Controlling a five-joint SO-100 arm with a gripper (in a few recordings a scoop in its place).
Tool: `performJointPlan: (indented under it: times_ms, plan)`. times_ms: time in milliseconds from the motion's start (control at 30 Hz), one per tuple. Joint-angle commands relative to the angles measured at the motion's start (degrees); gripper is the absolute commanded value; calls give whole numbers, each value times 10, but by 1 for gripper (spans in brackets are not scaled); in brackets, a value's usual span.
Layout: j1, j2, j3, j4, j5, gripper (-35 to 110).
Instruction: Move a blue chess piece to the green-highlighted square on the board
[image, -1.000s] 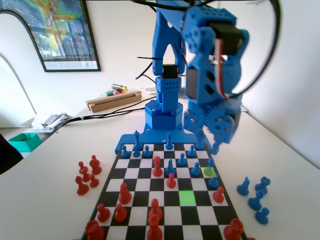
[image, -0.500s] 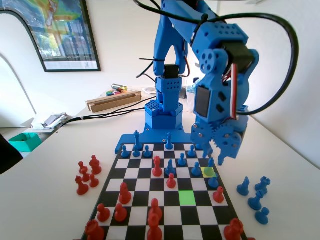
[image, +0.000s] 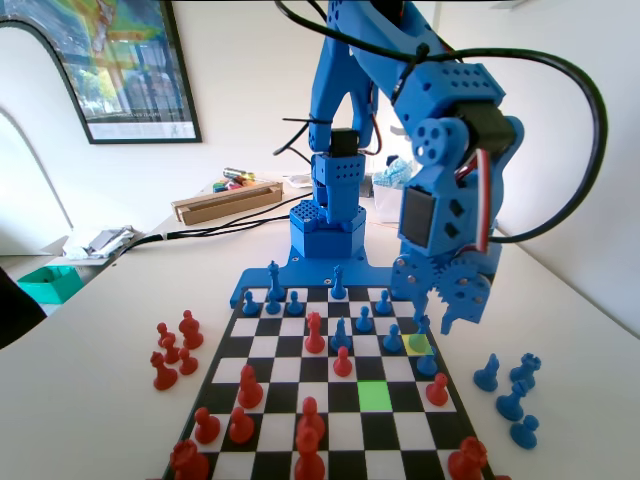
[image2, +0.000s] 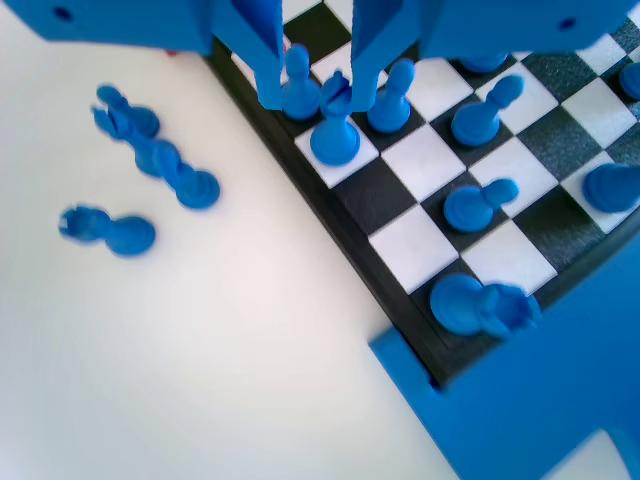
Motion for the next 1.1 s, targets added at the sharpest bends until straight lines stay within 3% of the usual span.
performJointPlan:
  times_ms: [0,1067]
  plan:
    - [-6,16,-4,-5,-7,9]
    - [19,10,29,-28,-56,9]
